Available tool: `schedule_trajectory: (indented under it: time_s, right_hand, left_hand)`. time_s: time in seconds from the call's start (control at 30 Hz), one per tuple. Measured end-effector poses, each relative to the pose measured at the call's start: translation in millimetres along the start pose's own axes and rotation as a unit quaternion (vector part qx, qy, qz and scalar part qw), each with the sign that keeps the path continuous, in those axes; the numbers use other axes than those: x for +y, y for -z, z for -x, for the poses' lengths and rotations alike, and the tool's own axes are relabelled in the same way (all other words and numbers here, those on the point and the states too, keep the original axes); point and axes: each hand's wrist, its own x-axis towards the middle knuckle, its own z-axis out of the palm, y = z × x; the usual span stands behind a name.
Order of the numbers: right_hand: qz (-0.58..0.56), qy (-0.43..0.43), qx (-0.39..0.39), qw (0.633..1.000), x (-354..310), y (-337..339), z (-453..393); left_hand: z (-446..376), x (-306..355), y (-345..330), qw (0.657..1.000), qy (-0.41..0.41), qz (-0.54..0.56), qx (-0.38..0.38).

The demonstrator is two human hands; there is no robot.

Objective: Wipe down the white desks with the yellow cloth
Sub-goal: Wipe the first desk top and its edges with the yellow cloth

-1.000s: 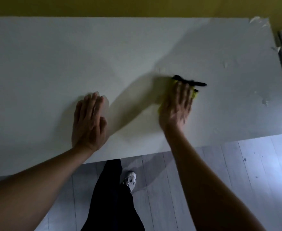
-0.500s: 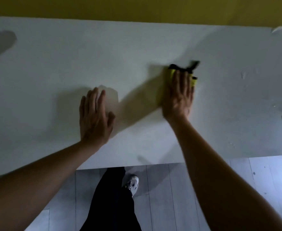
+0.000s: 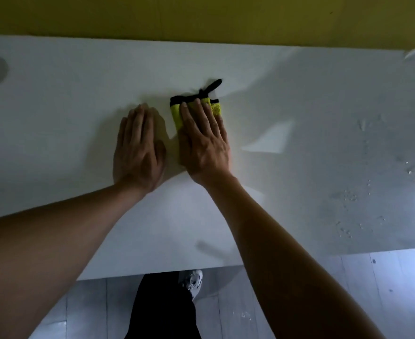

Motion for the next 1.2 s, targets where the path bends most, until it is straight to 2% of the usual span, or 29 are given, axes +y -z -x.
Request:
schedule_trajectory:
  time_s: [0.07, 0.1, 0.17, 0.27, 0.37, 0.43, 0.53, 0.6, 0.7, 0.77, 0.87, 0.93, 1.0, 1.07, 1.13, 1.2]
  right_hand:
    - [0.01, 0.005, 0.018, 1.0, 25.8, 4.6, -0.2]
    - [0.014, -0.019, 0.045, 0.999, 45.3, 7.1, -1.6]
    - [0.028, -0.11, 0.086, 0.99, 87.3, 20.0, -4.1]
    - [0.051, -0.246, 0.096, 0.963, 139.1, 46.8, -11.2]
    - [0.052, -0.327, 0.105, 0.938, 139.7, 47.0, -25.4]
    - [0.063, -0.282, 0.102, 0.952, 107.1, 31.1, -37.2]
    - [0.016, -0.115, 0.071, 0.991, 31.8, 1.8, -50.3]
    - [-0.008, -0.022, 0.042, 0.999, -3.3, -5.3, -52.3]
    - [-0.014, 0.04, 0.017, 0.999, 20.5, 0.5, -56.3]
    - [-0.003, -0.015, 0.058, 0.998, 61.4, 11.3, -61.2]
    - [0.035, -0.183, 0.078, 0.979, 115.4, 36.2, -72.4]
    - [0.035, -0.28, 0.066, 0.957, 127.0, 45.5, -80.0]
    - [0.032, -0.314, 0.079, 0.946, 112.4, 40.1, -90.5]
    - [0.044, -0.252, 0.072, 0.964, 74.3, 23.2, -101.0]
    - [0.045, -0.109, 0.021, 0.993, 23.5, 3.0, -111.6]
    - [0.021, 0.015, -0.03, 0.999, -16.5, -6.7, -123.2]
  left_hand:
    - [0.0, 0.1, -0.5, 1.0, 0.005, 0.005, -0.012]
    - [0.4, 1.2, -0.1, 1.0, 0.005, 0.003, -0.013]
    - [0.0, 2.7, 2.1, 1.0, 0.003, 0.0, -0.021]
    - [-2.7, 3.2, 3.6, 1.0, 0.001, -0.006, -0.03]
    - [-2.7, 3.8, 2.4, 1.0, 0.001, -0.011, -0.026]
    - [-2.6, 4.1, 2.0, 1.0, 0.0, -0.015, -0.021]
    - [-3.2, 3.2, 1.1, 0.999, -0.004, -0.027, -0.02]
    - [-2.0, 2.3, 0.7, 0.999, -0.004, -0.037, -0.02]
    - [-4.1, 0.6, -0.3, 0.999, -0.008, -0.035, -0.013]
    - [-2.9, 0.6, -0.2, 1.0, -0.007, -0.026, -0.017]
    - [-3.3, 2.4, 1.4, 0.999, -0.002, -0.022, -0.023]
    - [-4.1, 3.7, 0.9, 1.0, 0.002, -0.024, -0.019]
    - [-4.5, 4.6, 0.6, 0.999, 0.004, -0.024, -0.02]
    - [-4.3, 4.1, 1.0, 0.999, 0.003, -0.023, -0.022]
    - [-4.8, 3.8, 0.7, 1.0, -0.001, -0.021, -0.022]
    - [-3.6, 3.0, 0.6, 1.0, 0.002, -0.01, -0.023]
